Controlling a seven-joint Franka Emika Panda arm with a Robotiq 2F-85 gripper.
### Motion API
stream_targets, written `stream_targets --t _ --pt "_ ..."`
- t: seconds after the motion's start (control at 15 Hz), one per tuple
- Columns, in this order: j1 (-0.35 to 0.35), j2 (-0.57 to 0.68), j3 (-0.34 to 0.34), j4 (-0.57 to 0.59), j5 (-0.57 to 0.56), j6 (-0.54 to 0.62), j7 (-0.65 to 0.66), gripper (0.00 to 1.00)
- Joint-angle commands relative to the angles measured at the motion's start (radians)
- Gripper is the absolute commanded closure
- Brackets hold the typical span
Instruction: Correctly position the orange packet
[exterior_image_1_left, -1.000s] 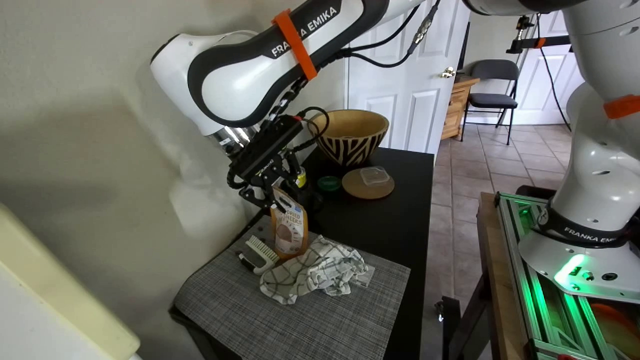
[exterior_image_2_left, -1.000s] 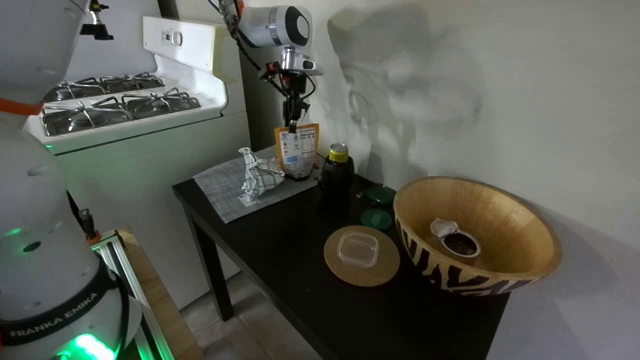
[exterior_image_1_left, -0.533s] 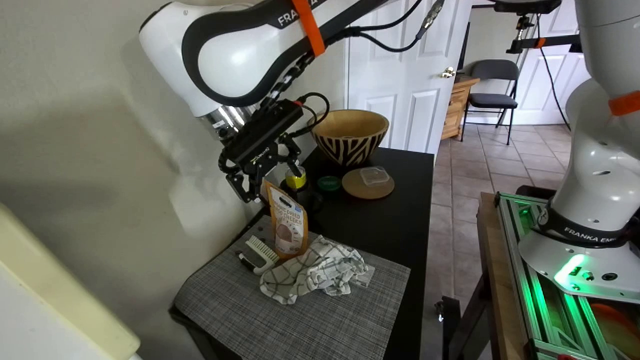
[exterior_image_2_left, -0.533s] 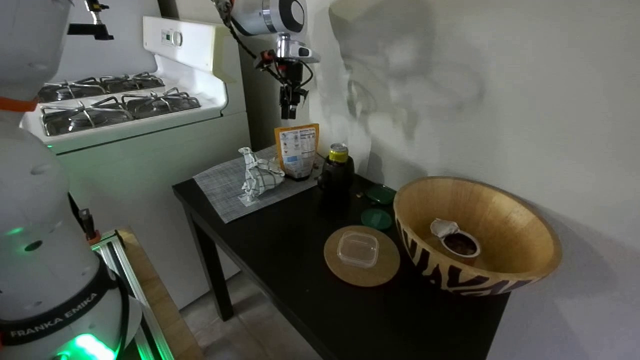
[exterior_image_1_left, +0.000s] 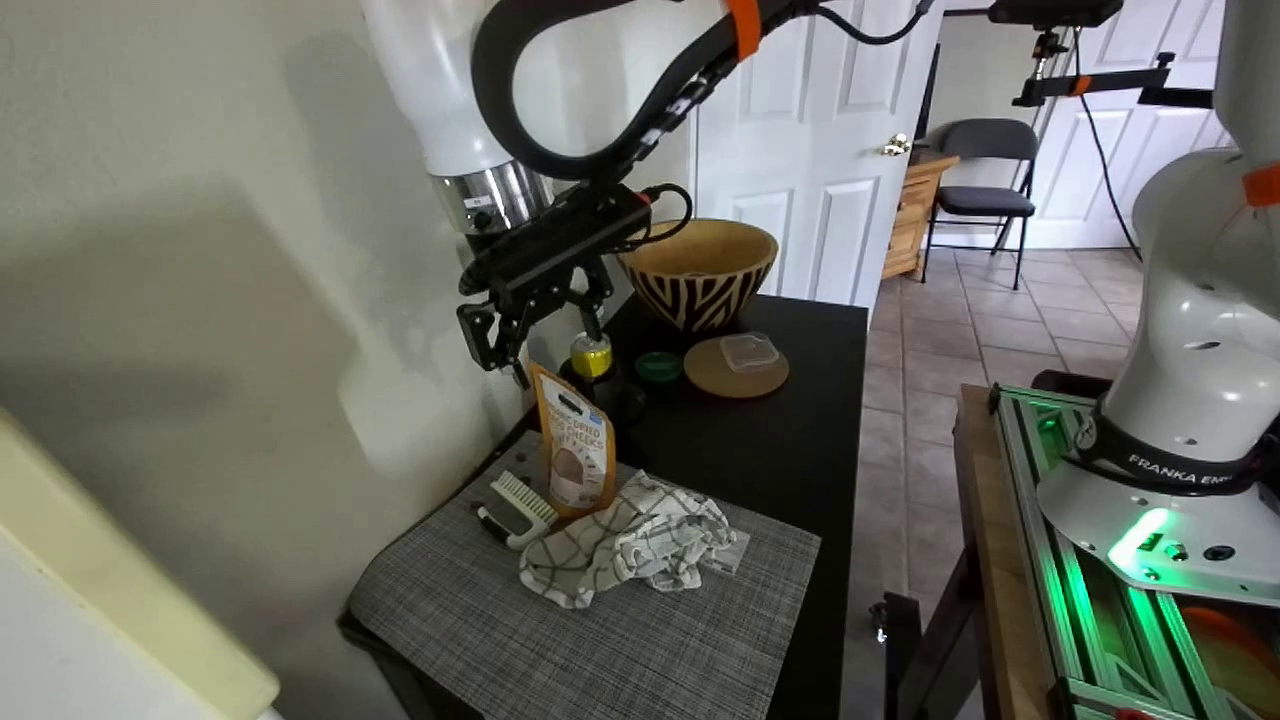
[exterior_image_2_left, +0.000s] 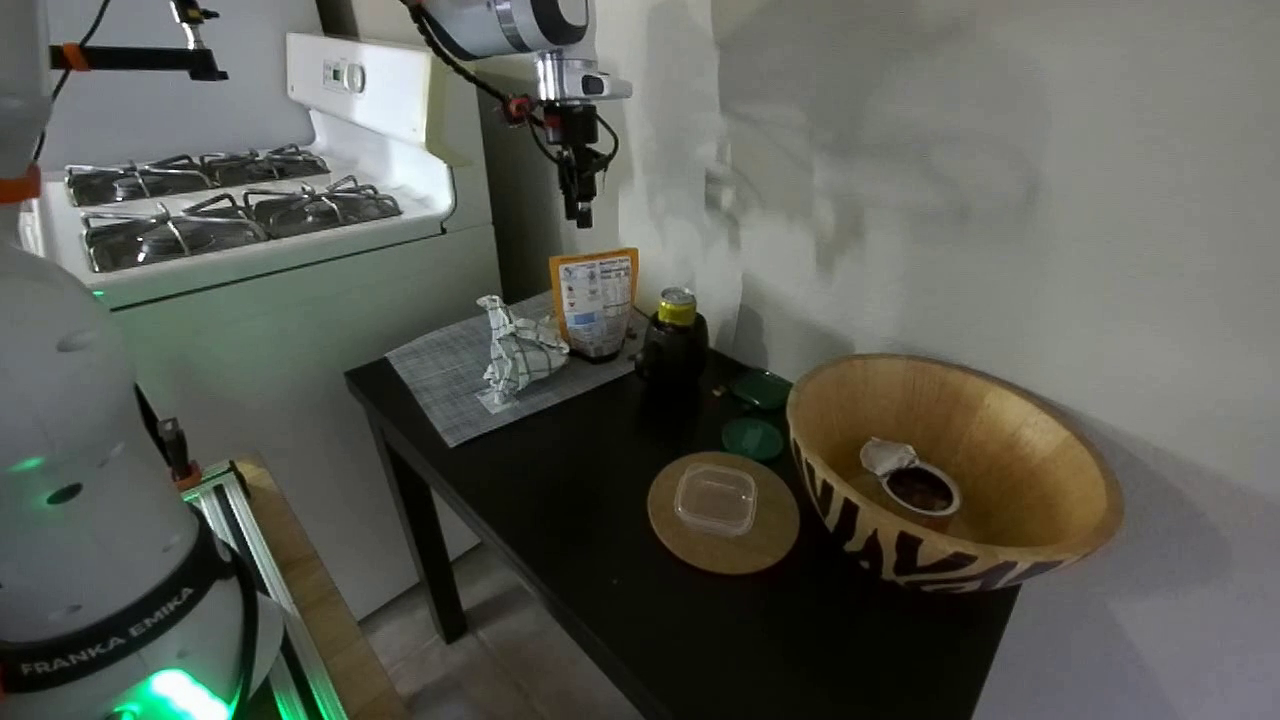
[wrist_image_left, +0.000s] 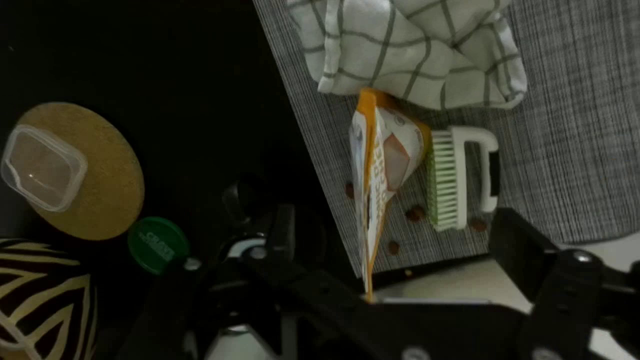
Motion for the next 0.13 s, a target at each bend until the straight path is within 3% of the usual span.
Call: stream_targets --t 0.0,0.07 --pt "-0.032 -0.16 -0.011 -0.243 -0.088 0.267 0.009 0.0" --pt "-0.03 -0.061 0.005 -0.095 -0.046 0.143 -0.002 0.0"
